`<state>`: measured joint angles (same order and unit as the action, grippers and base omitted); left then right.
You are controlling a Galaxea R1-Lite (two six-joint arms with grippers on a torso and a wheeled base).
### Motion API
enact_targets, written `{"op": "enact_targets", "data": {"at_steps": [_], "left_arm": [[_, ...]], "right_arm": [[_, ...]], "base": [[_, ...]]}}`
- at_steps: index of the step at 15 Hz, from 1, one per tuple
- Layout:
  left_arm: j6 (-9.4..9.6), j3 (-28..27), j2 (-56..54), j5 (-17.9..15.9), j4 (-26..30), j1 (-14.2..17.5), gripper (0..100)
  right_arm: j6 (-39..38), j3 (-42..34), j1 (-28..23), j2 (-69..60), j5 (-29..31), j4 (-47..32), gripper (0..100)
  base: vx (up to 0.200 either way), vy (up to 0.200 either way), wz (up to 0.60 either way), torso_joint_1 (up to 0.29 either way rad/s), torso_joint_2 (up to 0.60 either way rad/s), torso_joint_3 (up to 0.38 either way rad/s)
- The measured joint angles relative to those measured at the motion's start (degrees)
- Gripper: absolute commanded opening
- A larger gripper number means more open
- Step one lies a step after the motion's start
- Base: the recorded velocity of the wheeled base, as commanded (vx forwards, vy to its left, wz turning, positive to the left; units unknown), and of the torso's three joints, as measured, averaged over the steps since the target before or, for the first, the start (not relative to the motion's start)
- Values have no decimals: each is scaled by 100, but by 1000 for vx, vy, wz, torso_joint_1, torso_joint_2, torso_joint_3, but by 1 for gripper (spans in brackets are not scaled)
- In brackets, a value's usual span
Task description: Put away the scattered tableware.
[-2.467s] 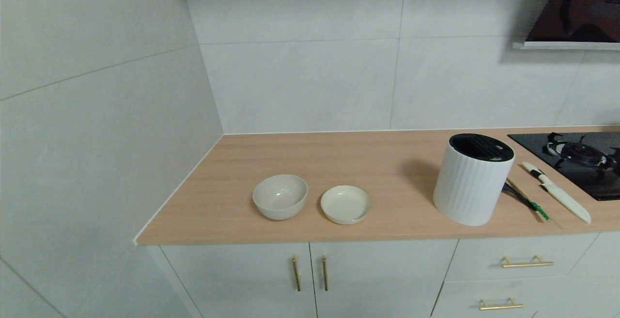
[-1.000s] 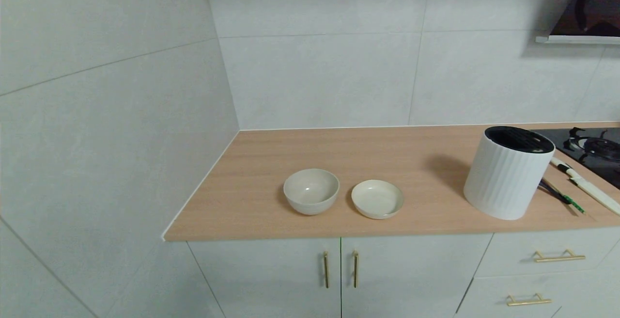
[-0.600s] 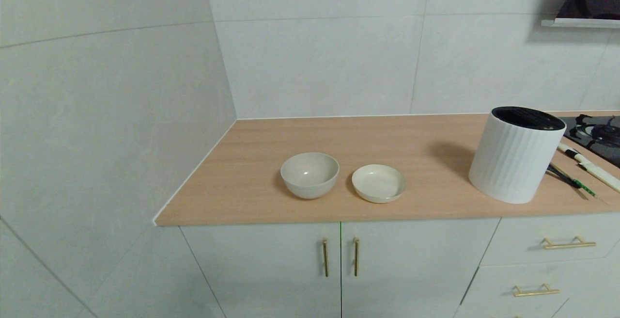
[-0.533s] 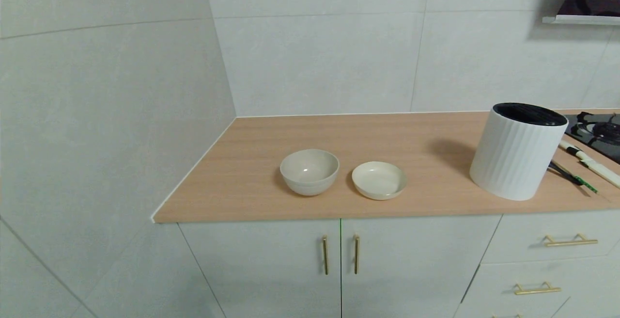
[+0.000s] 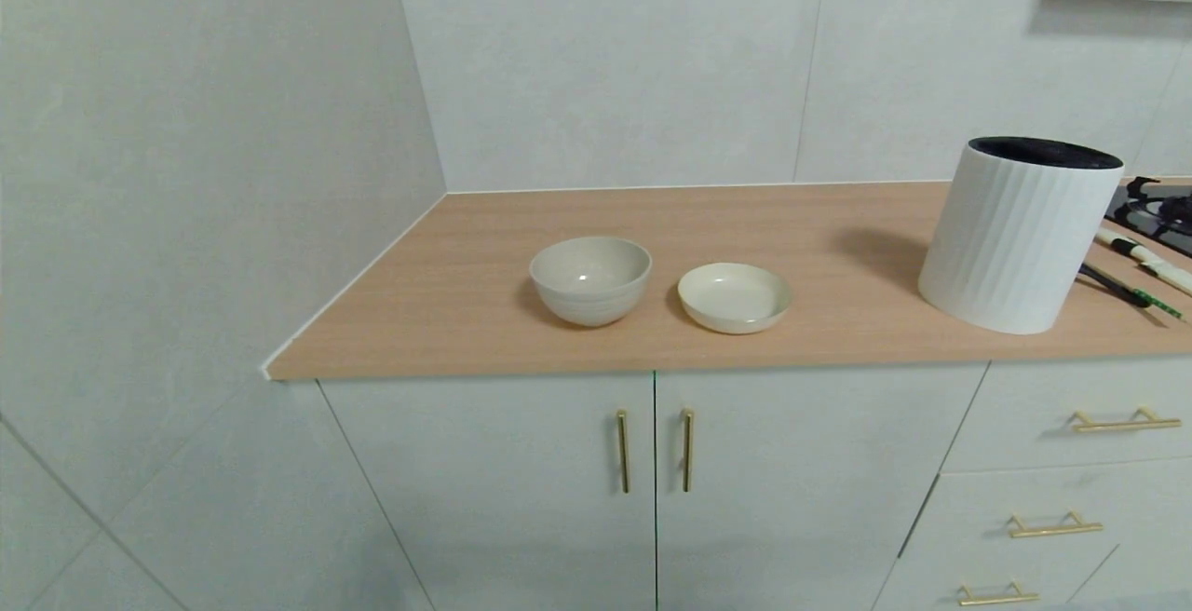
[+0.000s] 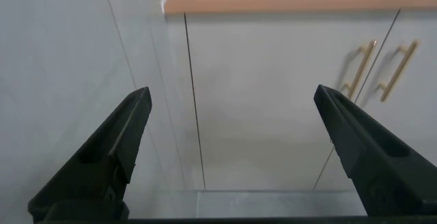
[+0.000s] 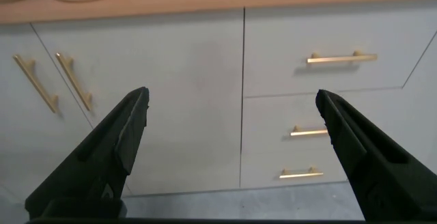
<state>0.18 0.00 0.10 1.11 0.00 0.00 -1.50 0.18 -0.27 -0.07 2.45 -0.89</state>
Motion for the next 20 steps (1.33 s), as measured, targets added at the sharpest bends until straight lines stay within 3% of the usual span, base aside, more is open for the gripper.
{"op": "enact_targets", "data": {"at_steps": [14,20], "left_arm": [[-7,0,0,0,0,0,100],[-5,0,0,1,5,0,100]], "right_arm": [[0,0,0,0,0,5,100],[-2,0,0,0,0,2,100]], "base": [[0,0,0,-167,466,297],[0,0,0,-21,85,61]]}}
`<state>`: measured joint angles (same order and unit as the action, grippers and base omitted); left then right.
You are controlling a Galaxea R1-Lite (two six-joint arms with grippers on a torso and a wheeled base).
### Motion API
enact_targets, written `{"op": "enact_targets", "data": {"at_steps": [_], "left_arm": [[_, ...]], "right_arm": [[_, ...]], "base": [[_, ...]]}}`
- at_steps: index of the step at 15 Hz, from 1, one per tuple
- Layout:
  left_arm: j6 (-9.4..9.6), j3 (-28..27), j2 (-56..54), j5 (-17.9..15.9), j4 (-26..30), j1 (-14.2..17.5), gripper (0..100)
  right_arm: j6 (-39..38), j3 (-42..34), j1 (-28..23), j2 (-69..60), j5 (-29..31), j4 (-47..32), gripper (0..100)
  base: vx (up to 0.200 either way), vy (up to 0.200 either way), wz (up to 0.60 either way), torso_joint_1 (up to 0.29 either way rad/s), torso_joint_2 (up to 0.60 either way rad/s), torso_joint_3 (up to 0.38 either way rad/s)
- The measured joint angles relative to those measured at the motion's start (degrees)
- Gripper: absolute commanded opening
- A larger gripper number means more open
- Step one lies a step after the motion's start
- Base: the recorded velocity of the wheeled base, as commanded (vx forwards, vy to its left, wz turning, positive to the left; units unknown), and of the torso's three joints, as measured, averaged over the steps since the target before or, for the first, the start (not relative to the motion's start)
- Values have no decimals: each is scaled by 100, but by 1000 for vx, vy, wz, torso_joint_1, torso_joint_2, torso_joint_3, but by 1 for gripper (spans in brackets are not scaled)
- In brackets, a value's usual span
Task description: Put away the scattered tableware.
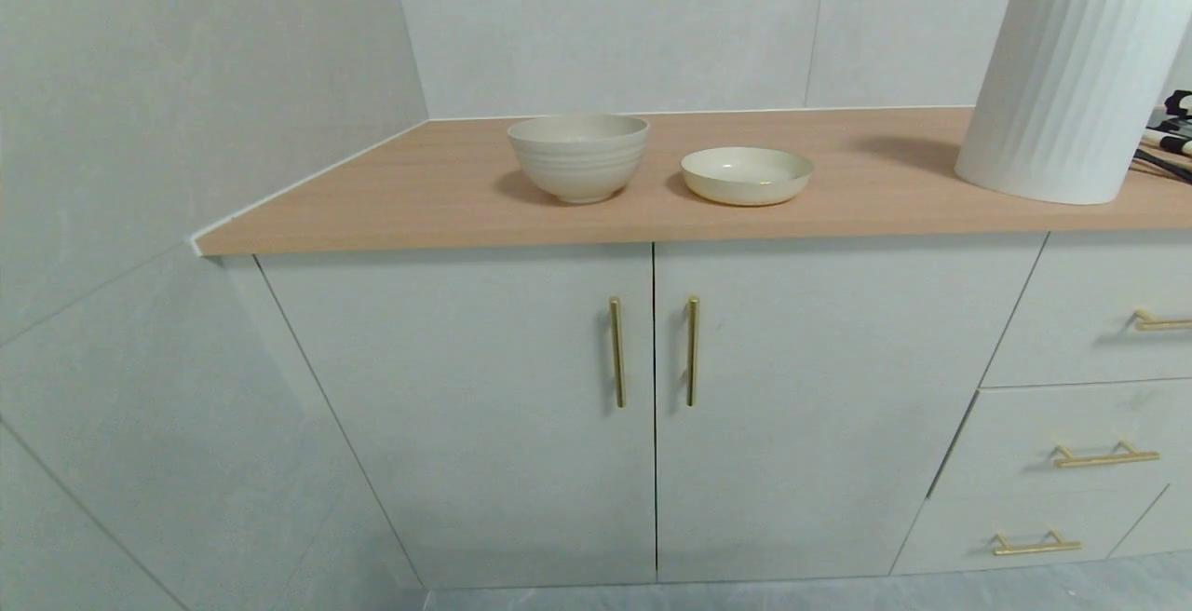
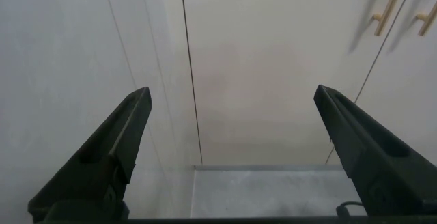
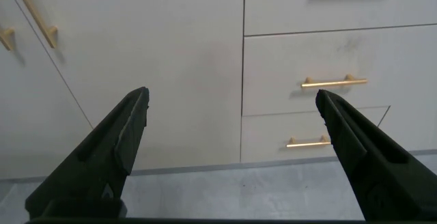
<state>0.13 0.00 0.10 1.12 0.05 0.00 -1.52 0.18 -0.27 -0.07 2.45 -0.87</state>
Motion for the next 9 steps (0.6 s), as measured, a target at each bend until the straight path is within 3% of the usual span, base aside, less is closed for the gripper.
{"op": "enact_targets", "data": {"at_steps": [9], "left_arm": [[40,0,0,0,0,0,100]], "right_arm": [[-116,85,0,0,-13,138,100]], "base": [[0,0,0,0,0,0]]}}
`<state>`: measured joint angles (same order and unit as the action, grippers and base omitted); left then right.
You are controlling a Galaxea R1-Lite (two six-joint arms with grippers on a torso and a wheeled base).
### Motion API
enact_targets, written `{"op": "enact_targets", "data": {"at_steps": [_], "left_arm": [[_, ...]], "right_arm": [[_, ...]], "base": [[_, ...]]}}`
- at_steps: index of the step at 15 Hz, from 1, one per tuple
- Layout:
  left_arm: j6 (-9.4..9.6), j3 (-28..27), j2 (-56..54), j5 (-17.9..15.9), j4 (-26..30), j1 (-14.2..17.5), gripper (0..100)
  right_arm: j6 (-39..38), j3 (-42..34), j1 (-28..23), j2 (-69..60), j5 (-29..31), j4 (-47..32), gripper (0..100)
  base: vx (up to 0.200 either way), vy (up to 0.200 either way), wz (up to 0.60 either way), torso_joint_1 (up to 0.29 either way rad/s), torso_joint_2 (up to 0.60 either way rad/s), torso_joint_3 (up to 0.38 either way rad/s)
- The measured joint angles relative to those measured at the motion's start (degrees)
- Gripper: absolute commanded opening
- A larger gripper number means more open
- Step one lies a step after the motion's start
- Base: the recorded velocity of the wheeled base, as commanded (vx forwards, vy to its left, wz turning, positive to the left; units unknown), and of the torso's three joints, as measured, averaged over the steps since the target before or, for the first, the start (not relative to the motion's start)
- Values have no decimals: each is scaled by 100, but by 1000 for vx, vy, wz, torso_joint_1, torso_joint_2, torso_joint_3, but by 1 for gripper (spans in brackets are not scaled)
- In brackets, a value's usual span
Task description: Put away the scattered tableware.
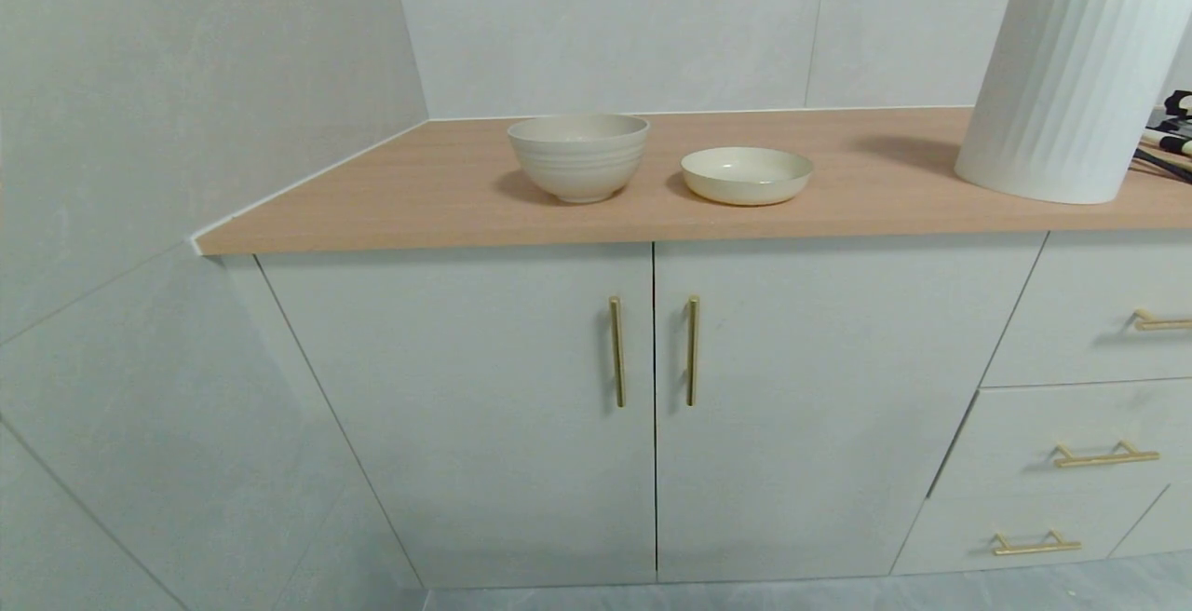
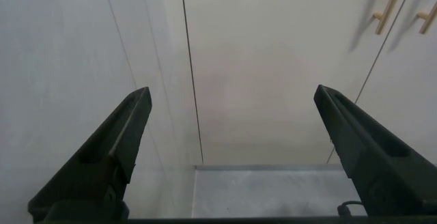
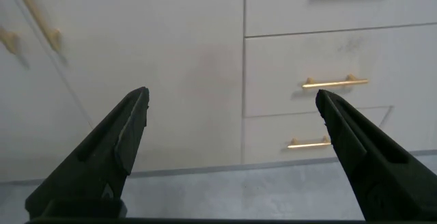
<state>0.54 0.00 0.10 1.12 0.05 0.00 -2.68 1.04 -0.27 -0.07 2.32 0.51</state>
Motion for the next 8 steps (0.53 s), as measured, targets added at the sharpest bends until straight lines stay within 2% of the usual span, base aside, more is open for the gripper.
{"op": "enact_targets", "data": {"at_steps": [1,4,8], "left_arm": [[-7,0,0,-1,-2,0,100],[-29,0,0,0,0,0,100],[0,0,0,0,-5,0,100]], "right_arm": [[-161,243,0,0,-99,172,100],[-325,664,6,78,-1068,4,100],[-202,813,48,735,-1482,0,100]], "base": [[0,0,0,0,0,0],[0,0,0,0,0,0],[0,0,0,0,0,0]]}}
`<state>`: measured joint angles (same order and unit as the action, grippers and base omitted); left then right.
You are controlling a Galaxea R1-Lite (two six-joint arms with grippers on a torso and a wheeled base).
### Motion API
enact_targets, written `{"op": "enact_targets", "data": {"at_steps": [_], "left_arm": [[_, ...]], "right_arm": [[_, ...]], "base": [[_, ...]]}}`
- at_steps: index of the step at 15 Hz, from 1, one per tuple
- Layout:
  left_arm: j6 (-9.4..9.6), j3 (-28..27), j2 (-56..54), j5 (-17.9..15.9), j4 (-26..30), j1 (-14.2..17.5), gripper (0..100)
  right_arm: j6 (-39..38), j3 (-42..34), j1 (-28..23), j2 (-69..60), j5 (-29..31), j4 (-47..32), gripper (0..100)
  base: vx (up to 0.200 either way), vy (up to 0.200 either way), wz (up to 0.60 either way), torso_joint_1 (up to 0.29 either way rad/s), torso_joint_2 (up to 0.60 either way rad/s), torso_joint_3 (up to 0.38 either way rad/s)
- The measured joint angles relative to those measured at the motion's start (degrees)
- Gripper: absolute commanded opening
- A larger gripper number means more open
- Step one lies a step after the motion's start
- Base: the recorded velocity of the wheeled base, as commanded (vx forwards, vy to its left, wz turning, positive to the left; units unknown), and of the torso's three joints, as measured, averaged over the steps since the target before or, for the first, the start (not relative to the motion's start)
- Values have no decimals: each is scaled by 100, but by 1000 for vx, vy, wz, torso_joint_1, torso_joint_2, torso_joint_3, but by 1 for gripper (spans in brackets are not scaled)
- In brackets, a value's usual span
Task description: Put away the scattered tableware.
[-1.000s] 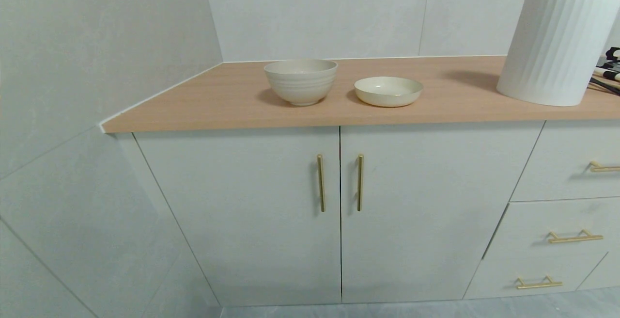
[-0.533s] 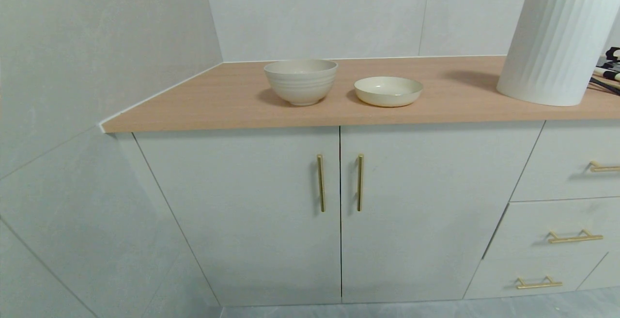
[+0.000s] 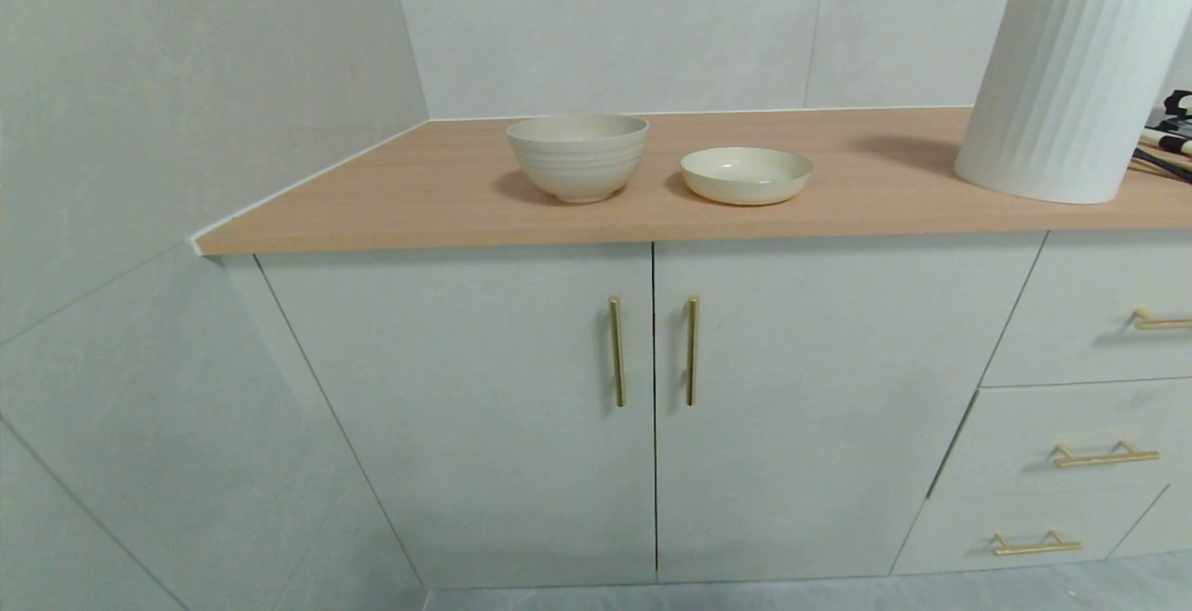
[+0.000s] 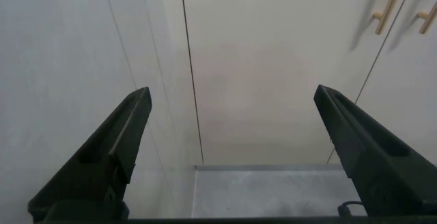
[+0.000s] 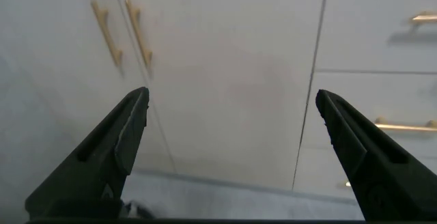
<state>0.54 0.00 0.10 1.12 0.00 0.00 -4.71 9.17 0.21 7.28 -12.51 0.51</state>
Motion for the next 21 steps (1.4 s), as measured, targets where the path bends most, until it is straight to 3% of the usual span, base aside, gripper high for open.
{"op": "enact_targets", "data": {"at_steps": [3,6,10,15,21], "left_arm": [[1,0,0,-1,2,0,100],[4,0,0,0,0,0,100],[6,0,0,-1,0,0,100],[9,0,0,0,0,0,100],[17,0,0,-9,0,0,100]], "right_arm": [[129,358,124,1201,-207,28,100],[165,933,670,2689,-356,137,100],[180,1704,1473,4927,-405,994,100],[180,2534,1958,7547,-433,2637,100],[-44,4163,2945,9288,-440,2825,100]], "base": [[0,0,0,0,0,0],[0,0,0,0,0,0],[0,0,0,0,0,0],[0,0,0,0,0,0],[0,0,0,0,0,0]]}}
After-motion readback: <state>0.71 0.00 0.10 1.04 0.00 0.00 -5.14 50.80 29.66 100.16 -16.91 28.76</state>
